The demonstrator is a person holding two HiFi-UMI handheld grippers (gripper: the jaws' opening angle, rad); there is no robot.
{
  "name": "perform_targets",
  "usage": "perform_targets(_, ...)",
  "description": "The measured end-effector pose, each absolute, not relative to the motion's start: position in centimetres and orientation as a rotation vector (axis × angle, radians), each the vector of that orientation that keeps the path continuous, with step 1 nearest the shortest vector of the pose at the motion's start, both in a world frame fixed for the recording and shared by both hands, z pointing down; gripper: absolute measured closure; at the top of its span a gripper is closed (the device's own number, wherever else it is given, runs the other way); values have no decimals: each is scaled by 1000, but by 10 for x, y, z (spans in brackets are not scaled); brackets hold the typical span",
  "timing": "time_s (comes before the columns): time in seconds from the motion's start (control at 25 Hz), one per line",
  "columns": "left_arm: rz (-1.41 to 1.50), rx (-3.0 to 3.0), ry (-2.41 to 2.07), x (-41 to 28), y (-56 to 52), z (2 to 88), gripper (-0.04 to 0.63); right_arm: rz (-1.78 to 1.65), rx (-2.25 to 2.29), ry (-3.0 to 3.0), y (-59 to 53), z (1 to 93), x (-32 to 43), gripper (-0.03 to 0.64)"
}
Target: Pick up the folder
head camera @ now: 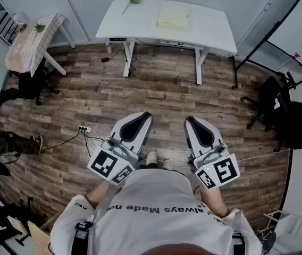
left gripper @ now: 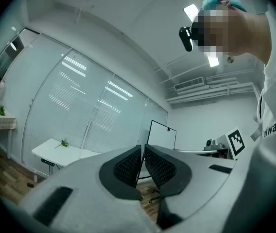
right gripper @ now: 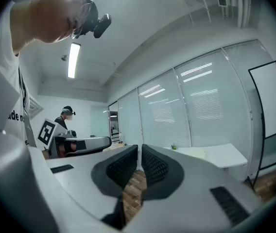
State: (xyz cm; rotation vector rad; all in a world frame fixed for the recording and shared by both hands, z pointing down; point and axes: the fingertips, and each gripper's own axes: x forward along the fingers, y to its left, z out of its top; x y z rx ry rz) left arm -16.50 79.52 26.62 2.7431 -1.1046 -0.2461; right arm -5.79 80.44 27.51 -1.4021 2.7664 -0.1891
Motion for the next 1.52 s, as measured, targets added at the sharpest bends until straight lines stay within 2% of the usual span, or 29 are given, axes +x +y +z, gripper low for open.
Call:
perform_targets(0.8,-246,2713,-1082,-163,729,274,568,-194,-1426,2722,738,272,-53,586)
perform_targets(1.2,-244,2708,-1111,-136,639,274,568,-168,-1388,2752,651,272,-29,586)
perform_targets(1.52,-255,2680,-1138,-86,545,269,568,-196,-1352,2779,558,273,21,588)
